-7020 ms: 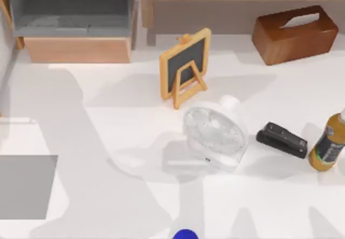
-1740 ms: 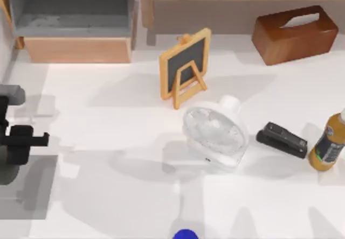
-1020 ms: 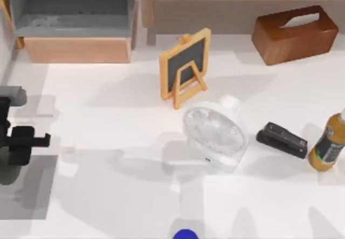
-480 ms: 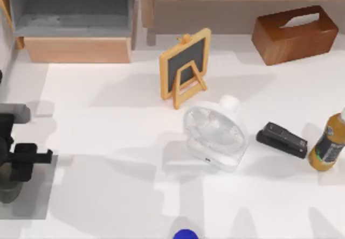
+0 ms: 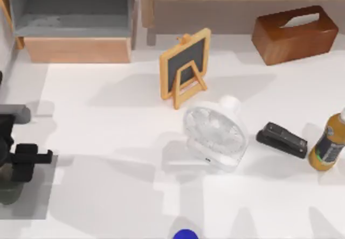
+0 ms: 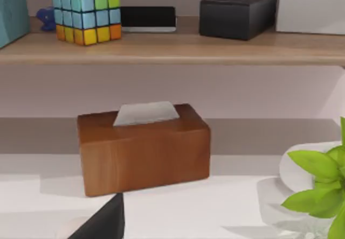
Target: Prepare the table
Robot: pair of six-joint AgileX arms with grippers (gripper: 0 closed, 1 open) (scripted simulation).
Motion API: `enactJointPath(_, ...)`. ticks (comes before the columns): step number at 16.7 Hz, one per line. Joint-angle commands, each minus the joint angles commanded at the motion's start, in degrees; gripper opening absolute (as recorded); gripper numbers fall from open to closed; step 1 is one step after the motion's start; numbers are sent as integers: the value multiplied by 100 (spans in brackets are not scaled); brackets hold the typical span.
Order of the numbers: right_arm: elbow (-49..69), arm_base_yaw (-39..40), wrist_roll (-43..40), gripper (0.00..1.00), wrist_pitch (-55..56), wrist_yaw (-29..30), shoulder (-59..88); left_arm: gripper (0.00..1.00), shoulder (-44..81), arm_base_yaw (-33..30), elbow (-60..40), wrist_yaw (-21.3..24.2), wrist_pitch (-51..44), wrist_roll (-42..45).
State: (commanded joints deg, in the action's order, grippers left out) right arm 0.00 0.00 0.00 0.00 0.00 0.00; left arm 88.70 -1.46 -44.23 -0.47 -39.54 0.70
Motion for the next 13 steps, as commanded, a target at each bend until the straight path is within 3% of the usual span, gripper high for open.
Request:
enactJointPath(5,0,0,0,100,0,0,0,98,0,0,0,0,0,0)
enactJointPath(13,0,0,0,100,0,0,0,100,0,0,0,0,0,0)
